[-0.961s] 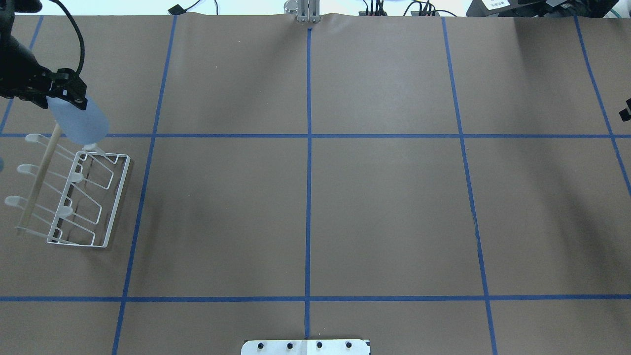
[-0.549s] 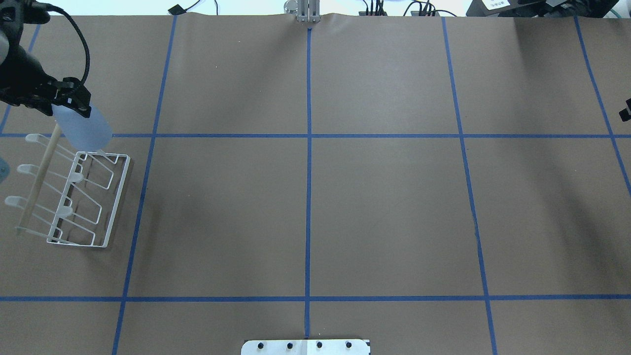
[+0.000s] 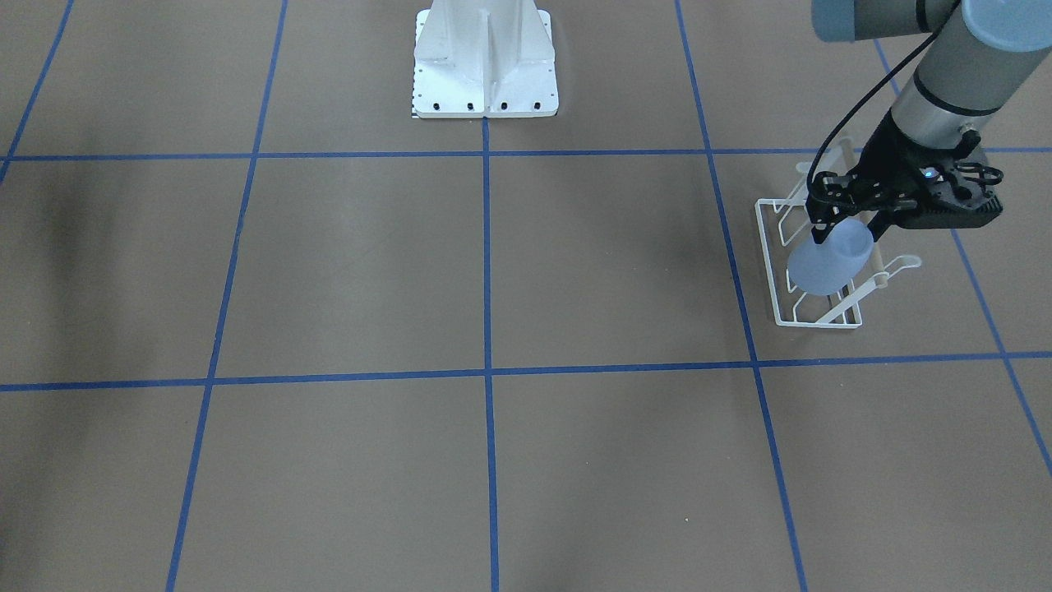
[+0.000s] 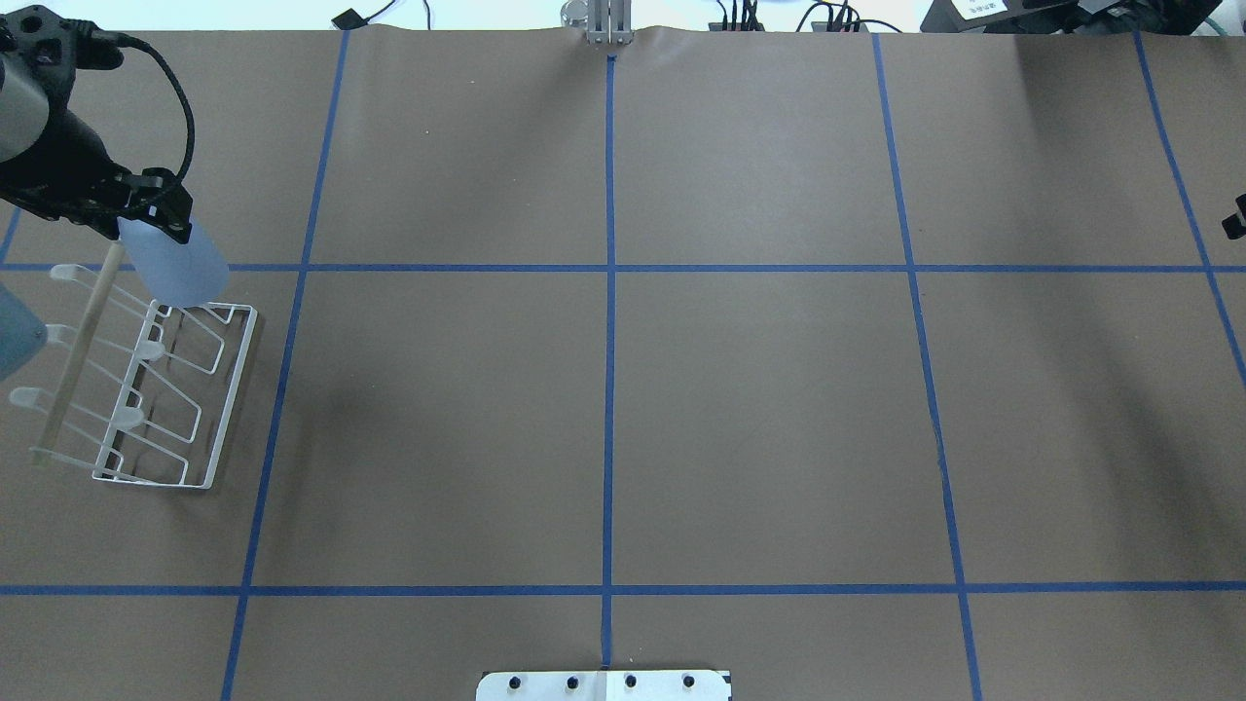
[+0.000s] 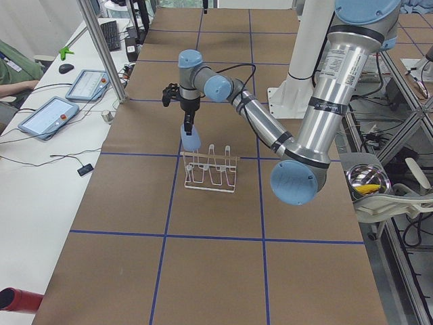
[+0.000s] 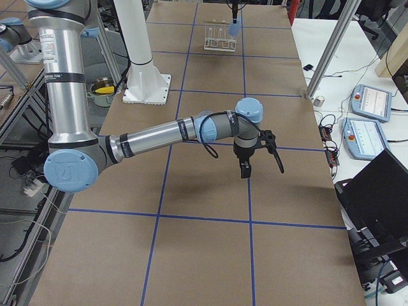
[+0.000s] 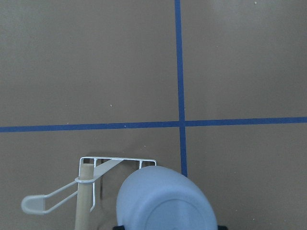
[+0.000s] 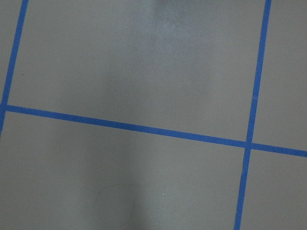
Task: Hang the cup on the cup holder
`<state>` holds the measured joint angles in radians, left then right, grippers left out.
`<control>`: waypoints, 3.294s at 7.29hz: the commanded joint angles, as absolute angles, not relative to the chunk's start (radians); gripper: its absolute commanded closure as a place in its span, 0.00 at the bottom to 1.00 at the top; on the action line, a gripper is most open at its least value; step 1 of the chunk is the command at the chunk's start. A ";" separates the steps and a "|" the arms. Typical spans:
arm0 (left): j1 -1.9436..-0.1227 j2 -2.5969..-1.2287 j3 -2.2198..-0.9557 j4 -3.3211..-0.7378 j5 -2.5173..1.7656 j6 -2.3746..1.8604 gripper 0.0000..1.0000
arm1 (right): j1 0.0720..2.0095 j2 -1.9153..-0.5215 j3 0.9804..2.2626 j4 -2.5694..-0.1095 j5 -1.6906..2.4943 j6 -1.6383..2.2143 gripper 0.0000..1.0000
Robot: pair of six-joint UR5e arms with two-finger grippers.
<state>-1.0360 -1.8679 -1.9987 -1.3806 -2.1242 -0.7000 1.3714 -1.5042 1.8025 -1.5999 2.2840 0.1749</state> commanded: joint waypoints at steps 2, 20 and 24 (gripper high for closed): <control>-1.034 -1.859 -1.951 -1.387 -2.125 -0.689 1.00 | 1.371 -1.505 1.812 -1.598 2.283 0.175 0.00; -1.465 -1.565 -1.681 -1.483 -2.219 -0.092 0.02 | 1.531 -1.689 1.770 -1.608 2.332 0.172 0.00; -1.526 -1.525 -1.694 -1.485 -2.324 -0.084 0.02 | 1.532 -1.687 1.770 -1.609 2.330 0.175 0.00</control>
